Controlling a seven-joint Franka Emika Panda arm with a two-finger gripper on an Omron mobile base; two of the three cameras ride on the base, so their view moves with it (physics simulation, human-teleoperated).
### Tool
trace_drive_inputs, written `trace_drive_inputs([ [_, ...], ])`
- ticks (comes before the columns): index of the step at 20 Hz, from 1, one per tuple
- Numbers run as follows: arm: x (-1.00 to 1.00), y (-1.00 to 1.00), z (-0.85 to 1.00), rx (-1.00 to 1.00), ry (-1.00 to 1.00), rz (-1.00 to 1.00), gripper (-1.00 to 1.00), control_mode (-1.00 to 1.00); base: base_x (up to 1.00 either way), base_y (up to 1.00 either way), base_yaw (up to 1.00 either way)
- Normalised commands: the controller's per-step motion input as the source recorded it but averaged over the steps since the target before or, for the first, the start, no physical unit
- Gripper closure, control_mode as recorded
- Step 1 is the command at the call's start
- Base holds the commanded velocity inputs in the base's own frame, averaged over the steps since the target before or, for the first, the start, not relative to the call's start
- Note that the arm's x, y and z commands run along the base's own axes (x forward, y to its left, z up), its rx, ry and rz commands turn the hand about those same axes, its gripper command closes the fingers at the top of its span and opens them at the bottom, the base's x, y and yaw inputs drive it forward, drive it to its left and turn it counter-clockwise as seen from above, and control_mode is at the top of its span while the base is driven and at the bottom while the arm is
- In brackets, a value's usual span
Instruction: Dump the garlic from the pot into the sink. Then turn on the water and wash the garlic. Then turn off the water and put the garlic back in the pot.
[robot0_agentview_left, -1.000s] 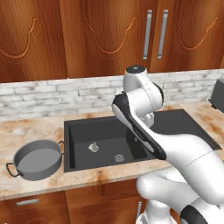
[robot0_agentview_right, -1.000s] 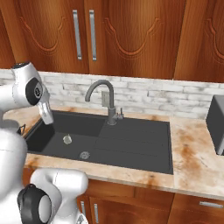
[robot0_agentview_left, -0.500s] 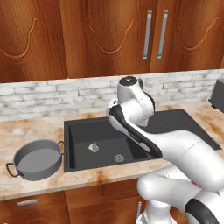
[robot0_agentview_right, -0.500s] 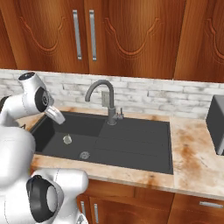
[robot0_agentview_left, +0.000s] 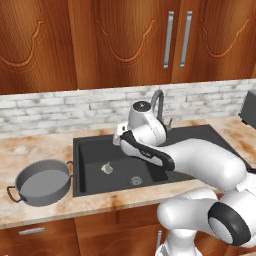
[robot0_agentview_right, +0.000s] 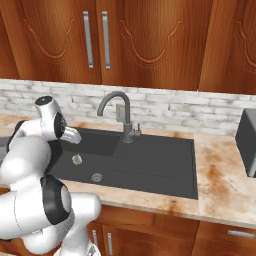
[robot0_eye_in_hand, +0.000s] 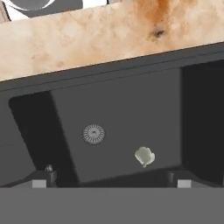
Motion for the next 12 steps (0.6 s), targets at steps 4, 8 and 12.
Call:
trace_drive_inputs([
  [4,0.59,0.36,-0.4,-0.09,0.03,0.2,-1.0,-1.0,0.0,0.0,0.0],
  [8,0.55,0.18,-0.35,-0.05,0.12,0.18,-1.0,-1.0,0.0,0.0,0.0],
  [12,0.58,0.11,-0.41,-0.02,0.19,0.17,-1.0,-1.0,0.0,0.0,0.0],
])
